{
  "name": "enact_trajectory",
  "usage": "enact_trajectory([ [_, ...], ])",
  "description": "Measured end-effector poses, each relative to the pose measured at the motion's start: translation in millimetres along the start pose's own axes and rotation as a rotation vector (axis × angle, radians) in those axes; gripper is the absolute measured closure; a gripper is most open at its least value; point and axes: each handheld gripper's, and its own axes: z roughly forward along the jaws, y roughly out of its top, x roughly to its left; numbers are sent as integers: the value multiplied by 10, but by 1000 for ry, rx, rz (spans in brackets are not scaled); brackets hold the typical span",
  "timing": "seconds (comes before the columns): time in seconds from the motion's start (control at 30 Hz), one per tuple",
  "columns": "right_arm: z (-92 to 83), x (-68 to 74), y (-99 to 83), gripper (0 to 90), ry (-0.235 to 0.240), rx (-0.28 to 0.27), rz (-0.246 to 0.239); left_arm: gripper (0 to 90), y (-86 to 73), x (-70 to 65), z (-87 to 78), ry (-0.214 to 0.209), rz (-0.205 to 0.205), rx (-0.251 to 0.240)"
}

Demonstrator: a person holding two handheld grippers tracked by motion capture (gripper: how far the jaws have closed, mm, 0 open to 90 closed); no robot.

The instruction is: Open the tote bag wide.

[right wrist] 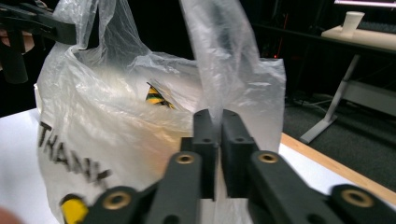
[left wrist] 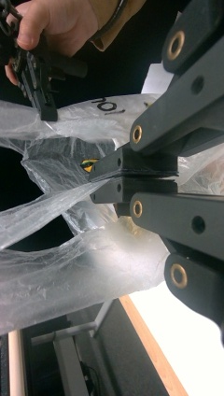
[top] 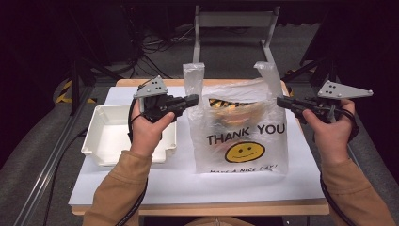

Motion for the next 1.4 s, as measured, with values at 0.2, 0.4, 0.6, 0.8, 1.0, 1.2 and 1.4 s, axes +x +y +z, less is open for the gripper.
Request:
enact_trajectory([
  [0.2,-88,35,-19,900,-5,-36,-4,884,-19,-7,8,0,8,7],
  [0.4,-129,85,-72,900,3,-30,-8,884,-68,-41,41,0,17,38],
  [0.6,-123,82,-155,900,8,-19,3,882,-140,-38,59,1,9,47],
  [0.8,-116,83,-228,900,10,-13,9,882,-196,-29,79,-3,1,56],
  [1.0,-126,90,-370,899,20,-8,38,881,-362,-60,113,-14,-21,74],
  [1.2,-125,101,-559,894,40,-8,80,876,-555,-104,155,-12,-12,114],
  [1.4,-93,135,-722,883,55,7,107,873,-704,-137,201,-26,-29,138],
])
